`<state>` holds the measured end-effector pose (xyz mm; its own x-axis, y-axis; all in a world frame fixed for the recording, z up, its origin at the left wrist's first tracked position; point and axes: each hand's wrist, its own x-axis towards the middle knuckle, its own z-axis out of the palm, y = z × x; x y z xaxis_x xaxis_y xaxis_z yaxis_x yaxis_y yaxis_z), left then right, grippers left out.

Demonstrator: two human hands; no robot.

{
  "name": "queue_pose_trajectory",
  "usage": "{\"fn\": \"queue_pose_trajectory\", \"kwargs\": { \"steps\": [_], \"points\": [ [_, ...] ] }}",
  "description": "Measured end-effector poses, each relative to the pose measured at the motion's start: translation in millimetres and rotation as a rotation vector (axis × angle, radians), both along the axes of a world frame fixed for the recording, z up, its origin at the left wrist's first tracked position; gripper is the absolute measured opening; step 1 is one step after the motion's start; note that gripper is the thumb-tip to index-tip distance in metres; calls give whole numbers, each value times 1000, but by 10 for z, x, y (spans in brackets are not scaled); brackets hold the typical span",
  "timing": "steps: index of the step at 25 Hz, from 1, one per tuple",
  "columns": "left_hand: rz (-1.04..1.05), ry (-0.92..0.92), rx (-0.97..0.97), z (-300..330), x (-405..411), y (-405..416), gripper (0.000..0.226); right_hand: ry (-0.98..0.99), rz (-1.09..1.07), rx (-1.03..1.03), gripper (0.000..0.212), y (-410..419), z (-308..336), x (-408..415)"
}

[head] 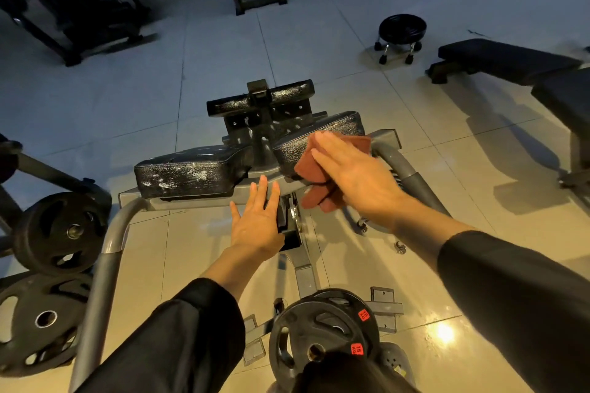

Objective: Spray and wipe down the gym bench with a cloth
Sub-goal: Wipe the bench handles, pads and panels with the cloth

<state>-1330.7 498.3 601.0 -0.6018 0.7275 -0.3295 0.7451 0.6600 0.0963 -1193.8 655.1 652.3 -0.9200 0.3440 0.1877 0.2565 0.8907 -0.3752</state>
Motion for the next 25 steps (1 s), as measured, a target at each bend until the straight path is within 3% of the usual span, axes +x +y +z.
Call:
{"fn": "queue_pose_trajectory", "kwargs": {
  "steps": [1, 4, 7, 11, 15, 18, 20, 22, 25],
  "points": [
    [17, -5, 30, 25, 5, -5, 94, 62, -65, -45, 49, 110, 47, 80],
    [112, -77, 312, 108, 78, 15, 88, 143, -350, 41, 64, 396, 157, 188],
    [87, -120, 573, 256, 152, 127, 87, 269, -352, 2, 59, 398, 122, 77],
    [6, -100, 601, 380, 144, 231, 82, 131, -407, 58, 56, 130, -74, -160],
    [-20, -186, 677, 399, 99, 148, 85, 27, -9, 196, 56, -209, -80, -356],
    [-6, -206, 569, 418, 63, 98, 85, 105, -155, 78, 68, -69, 14, -286],
    [-16, -226, 554, 400, 60, 102, 85, 54, -232, 92, 69, -78, -10, -251],
    [-22, -263, 595, 376, 71, 97, 85, -71, -170, 161, 63, -216, -53, -317],
    [14, -247, 619, 360, 29, -62, 84, -90, -49, 144, 53, -358, -52, -518]
  ]
}}
